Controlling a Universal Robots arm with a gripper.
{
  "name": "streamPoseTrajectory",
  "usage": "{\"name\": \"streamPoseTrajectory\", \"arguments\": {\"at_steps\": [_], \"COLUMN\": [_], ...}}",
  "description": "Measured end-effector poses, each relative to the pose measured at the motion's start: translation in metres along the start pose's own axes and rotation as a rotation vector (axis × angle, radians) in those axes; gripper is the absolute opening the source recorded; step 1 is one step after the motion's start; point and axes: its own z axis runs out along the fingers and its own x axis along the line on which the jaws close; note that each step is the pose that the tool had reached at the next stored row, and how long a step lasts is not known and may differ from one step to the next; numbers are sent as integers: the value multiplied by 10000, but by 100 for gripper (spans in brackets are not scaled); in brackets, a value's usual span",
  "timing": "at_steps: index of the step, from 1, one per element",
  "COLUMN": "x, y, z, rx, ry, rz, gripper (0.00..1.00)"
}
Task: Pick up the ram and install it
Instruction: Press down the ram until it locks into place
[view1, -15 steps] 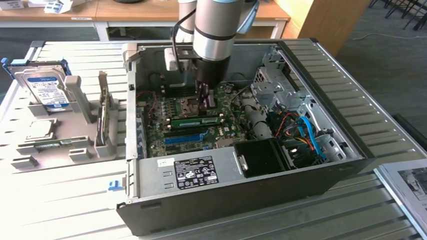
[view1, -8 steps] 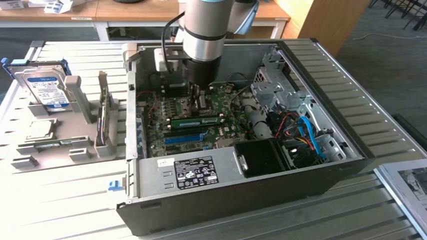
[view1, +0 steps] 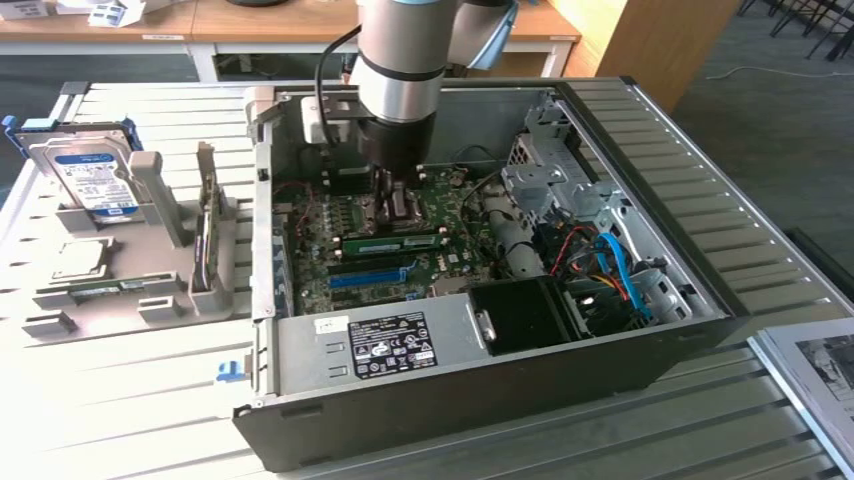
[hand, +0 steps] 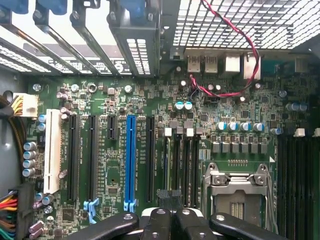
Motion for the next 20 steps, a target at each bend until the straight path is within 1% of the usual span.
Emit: {"name": "streamPoseTrajectory", "arguments": {"at_steps": [2,8,16,20], "x": [-1,0,0,0], "y": [16,18,15,15], "z": [1,6,99,103], "rx": [0,2,49,49], "ry": [0,-1,0,1], "rz": [0,-1,-1,0], "gripper": [10,10,10,10]}}
